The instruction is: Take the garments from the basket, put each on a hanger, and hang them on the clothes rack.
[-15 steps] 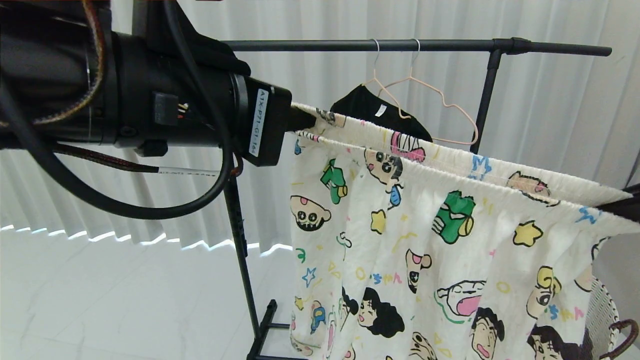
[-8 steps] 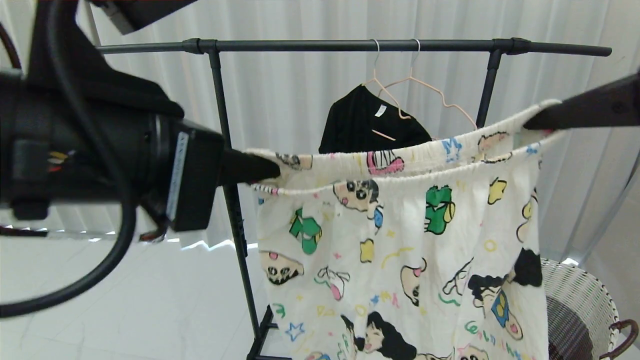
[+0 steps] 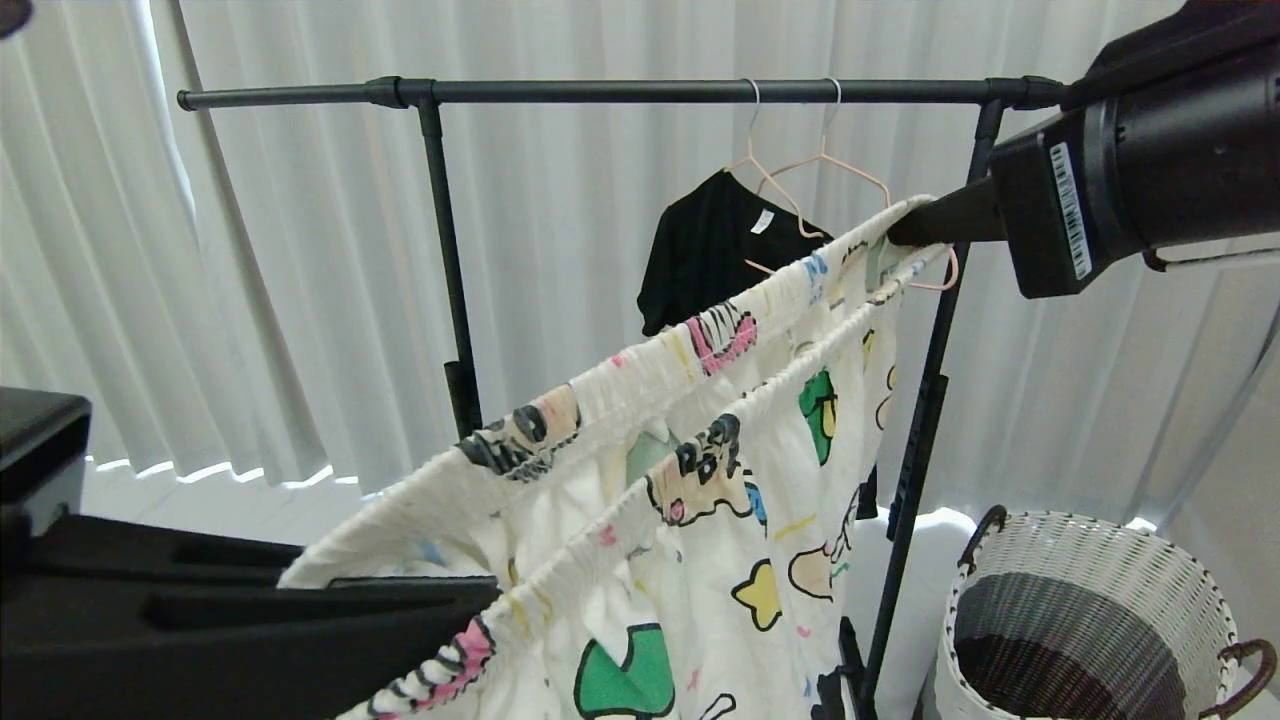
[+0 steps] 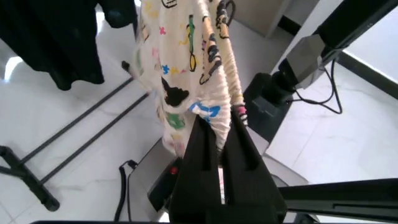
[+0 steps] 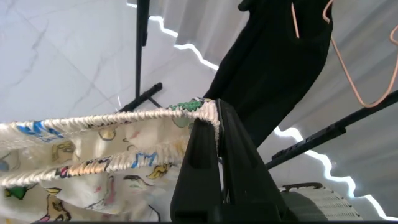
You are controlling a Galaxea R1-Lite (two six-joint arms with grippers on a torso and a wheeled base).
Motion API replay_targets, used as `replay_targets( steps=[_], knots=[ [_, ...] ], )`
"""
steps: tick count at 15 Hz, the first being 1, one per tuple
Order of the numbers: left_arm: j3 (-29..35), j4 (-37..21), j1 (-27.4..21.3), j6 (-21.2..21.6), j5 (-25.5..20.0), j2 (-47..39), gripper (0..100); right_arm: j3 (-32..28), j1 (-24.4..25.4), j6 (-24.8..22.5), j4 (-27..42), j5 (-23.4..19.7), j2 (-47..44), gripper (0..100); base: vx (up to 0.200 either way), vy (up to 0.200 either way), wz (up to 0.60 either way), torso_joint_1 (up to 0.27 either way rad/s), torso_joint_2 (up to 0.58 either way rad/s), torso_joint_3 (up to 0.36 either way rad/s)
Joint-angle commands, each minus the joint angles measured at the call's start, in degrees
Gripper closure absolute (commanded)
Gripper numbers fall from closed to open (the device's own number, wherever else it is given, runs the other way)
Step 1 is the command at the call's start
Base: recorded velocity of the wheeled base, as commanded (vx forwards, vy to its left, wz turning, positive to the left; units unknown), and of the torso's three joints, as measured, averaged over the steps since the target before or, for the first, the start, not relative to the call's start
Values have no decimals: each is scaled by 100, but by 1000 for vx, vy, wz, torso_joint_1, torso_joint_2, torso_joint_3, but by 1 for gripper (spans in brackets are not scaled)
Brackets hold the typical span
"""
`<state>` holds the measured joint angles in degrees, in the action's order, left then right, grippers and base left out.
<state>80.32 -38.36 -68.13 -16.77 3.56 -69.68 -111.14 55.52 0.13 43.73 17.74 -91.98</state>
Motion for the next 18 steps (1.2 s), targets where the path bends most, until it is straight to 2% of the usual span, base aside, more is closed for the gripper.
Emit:
replay_targets(
  steps=[1, 4, 5, 6, 7, 9, 11, 18],
  knots=[
    [-34, 4, -42, -1, 57, 34, 100, 5, 3, 4, 13, 10, -4, 100, 0, 0, 0, 0, 0, 0],
    [-157, -4, -25, 69, 277, 7, 100, 22, -67, 4, 162, 46, 198, 100, 0, 0, 0, 0, 0, 0],
    [-140, -4, 81, 333, 409, -63, 100, 22, -102, 4, 382, 54, 365, 100, 0, 0, 0, 0, 0, 0],
    [-96, 4, 415, 649, 523, -169, 100, 22, -138, 4, 663, 54, 541, 100, 0, 0, 0, 0, 0, 0],
    [71, 22, 1250, 1106, 620, -423, 100, 14, -225, 4, 1340, 54, 857, 100, 0, 0, 0, 0, 0, 0],
    [555, 31, 1566, 1185, 611, -757, 100, 14, -208, 4, 2158, 54, 1200, 100, 0, 0, 0, 0, 0, 0],
    [809, 31, 1557, 1168, 593, -942, 100, 22, -138, 4, 2210, 54, 1209, 100, 0, 0, 0, 0, 0, 0],
    [818, 31, 1566, 1168, 646, -1021, 100, 49, -120, 31, 1929, 81, 1129, 100, 0, 0, 0, 0, 0, 0]
  ],
)
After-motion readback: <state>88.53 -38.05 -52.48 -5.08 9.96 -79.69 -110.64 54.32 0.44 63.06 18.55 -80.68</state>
